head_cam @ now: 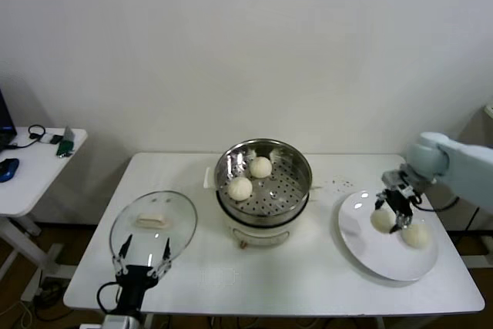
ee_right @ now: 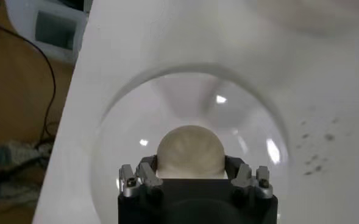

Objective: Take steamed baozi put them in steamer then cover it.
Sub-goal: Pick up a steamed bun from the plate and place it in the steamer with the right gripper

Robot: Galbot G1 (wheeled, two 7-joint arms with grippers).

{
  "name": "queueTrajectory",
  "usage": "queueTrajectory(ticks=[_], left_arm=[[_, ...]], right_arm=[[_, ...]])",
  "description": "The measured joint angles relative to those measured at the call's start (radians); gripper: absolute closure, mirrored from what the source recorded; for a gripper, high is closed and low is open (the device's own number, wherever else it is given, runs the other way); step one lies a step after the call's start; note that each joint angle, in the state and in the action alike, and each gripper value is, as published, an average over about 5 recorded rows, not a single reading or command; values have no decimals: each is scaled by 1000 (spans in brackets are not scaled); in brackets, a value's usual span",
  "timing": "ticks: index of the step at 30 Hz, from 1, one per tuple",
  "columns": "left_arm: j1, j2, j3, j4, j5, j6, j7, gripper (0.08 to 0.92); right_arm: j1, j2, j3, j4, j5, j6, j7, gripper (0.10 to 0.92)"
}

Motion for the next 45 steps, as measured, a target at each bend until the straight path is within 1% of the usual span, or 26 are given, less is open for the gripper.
queueTrajectory(ticks=[5,10,16,21,27,35,45], left_arm=[[5,5,0,0,0,-1,0,177],[5,8,-1,2,-3,-2,0,177],[14,12,-8,0,-8,-4,1,177],[24,14,-13,0,-12,-7,2,177],[28,12,-21,0,-18,-7,1,177],[24,17,-27,1,-21,-4,1,177],[32,12,-34,15,-25,-12,1,177]], right_arm=[[168,80,-82,33,-6,104,-14,321],[266,159,-104,92,-36,193,-23,321],[300,254,-77,165,-85,266,-30,321],[280,337,-41,191,-131,313,-31,318],[225,447,-11,176,-196,371,-30,315],[147,572,4,109,-257,424,-22,313],[84,652,-3,46,-280,457,-21,306]])
